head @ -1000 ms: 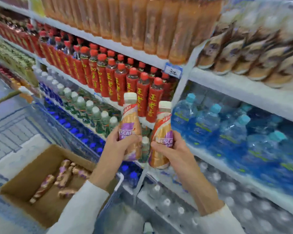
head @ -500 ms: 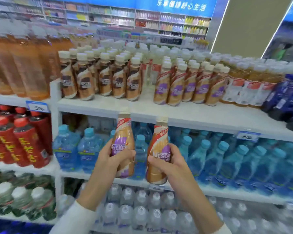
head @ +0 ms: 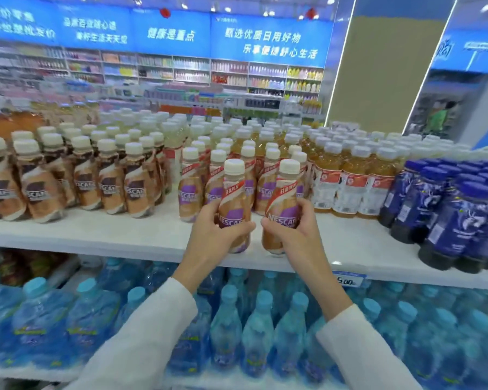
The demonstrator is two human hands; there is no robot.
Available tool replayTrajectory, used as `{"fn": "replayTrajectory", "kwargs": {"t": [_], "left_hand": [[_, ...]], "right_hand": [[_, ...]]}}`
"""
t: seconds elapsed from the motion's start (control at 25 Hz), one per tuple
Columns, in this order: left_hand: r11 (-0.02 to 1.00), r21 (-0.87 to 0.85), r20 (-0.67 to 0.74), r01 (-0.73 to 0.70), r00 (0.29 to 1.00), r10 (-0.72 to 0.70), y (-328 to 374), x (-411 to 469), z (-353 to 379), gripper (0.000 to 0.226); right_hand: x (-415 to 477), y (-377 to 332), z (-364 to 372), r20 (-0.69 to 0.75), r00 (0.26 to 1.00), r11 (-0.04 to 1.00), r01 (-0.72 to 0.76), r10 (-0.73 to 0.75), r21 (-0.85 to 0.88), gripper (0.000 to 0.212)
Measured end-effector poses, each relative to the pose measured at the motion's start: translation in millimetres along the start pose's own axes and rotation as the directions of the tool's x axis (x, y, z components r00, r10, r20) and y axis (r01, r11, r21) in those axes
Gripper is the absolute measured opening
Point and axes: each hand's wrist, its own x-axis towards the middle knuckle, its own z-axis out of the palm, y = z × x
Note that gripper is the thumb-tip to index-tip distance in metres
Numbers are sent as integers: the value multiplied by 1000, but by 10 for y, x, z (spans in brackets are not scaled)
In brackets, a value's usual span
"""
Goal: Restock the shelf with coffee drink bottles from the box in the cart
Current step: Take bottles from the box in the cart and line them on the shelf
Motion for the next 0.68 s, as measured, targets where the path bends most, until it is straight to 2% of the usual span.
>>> {"fn": "replayTrajectory", "kwargs": {"t": [0.2,0.36,0.48,0.56,0.68], "left_hand": [[996,84,30,-35,999,33,-134,221,157,45],[995,95,27,-40,999,38,-285,253,120,54],[995,100,38,-18,999,15,-316,190,39,71],[996,85,60,-1,998,-4,-311,146,-42,68],[997,79,51,5,999,-9,-329,130,-112,57]], "right_hand": [[255,257,-29,7,1000,999,8,-7,-34,64],[298,382,-45,20,1000,998,-5,6,-64,69],[280,440,-124,66,997,990,-38,48,-135,85],[275,481,-215,81,995,984,-35,50,-175,90],[289,486,-306,79,995,981,-38,54,-189,83]]}}
